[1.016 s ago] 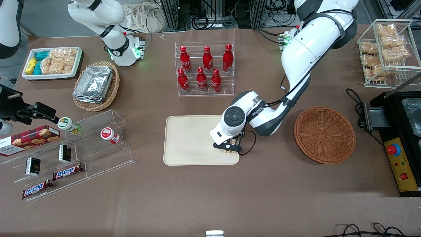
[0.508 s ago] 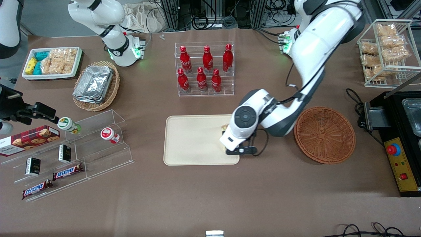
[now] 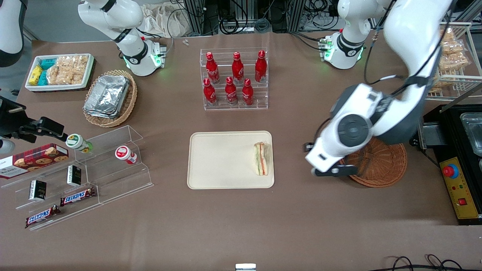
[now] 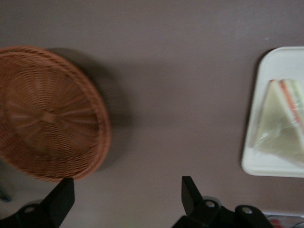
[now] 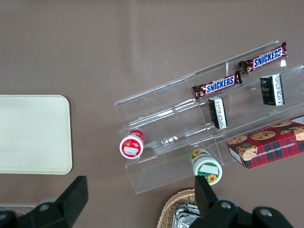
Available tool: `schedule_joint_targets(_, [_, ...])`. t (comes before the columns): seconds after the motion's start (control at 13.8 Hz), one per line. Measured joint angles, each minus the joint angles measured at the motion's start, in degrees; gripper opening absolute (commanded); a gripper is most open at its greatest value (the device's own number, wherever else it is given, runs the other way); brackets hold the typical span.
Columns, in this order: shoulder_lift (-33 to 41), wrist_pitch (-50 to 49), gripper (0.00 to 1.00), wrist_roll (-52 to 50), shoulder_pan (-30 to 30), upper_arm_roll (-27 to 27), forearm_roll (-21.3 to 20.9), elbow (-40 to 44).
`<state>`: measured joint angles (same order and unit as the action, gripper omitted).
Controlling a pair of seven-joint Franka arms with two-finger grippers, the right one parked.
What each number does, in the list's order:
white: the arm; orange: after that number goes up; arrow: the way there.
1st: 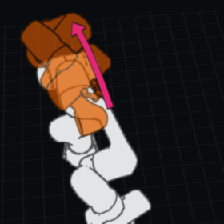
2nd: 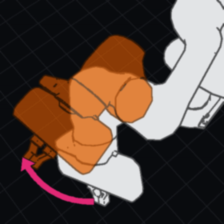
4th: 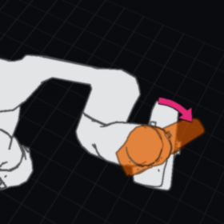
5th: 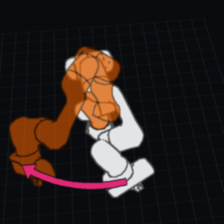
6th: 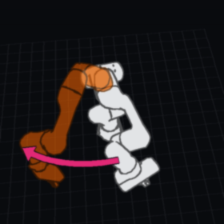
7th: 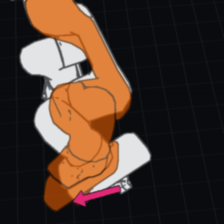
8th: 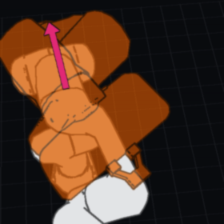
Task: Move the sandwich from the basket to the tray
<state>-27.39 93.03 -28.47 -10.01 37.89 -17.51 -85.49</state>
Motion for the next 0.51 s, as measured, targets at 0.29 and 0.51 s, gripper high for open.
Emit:
schedule_joint_targets(0.29, [7.3,-7.4,1.00,6.1,-7.9,-0.2,0.2,-0.1])
schedule_joint_targets(0.51, [8.4,-10.3,1.00,6.5,-12.4,-0.2,0.8,0.4])
